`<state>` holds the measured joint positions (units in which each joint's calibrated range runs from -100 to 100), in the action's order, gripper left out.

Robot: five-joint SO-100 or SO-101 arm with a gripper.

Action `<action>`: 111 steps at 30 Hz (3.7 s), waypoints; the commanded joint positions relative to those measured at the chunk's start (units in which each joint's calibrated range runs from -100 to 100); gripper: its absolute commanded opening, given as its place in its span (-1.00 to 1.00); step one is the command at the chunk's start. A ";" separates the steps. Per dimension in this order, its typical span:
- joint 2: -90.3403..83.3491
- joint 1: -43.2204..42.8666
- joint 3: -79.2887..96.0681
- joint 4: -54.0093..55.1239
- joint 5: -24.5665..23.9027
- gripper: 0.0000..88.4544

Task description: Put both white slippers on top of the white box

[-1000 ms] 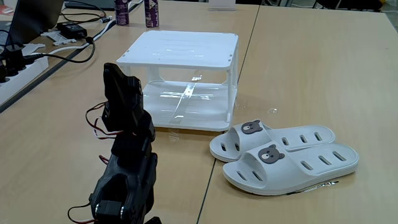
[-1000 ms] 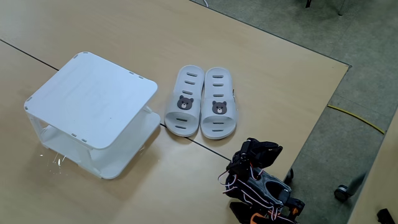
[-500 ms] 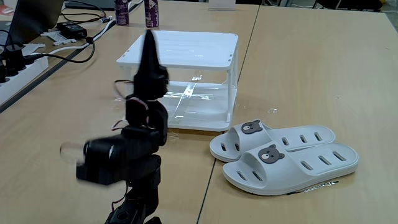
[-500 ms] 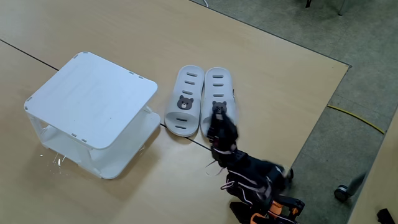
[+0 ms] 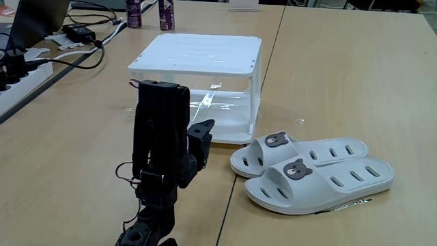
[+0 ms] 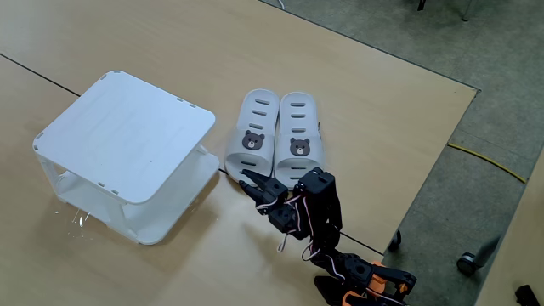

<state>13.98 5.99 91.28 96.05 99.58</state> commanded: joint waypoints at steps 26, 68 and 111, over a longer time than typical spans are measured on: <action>27.71 19.25 -60.12 -24.78 0.42 -0.43; -25.38 20.73 -77.26 -75.34 0.42 -0.98; 9.45 -21.62 -117.13 -76.12 0.42 -0.98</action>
<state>24.12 -16.33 -17.16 19.91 99.58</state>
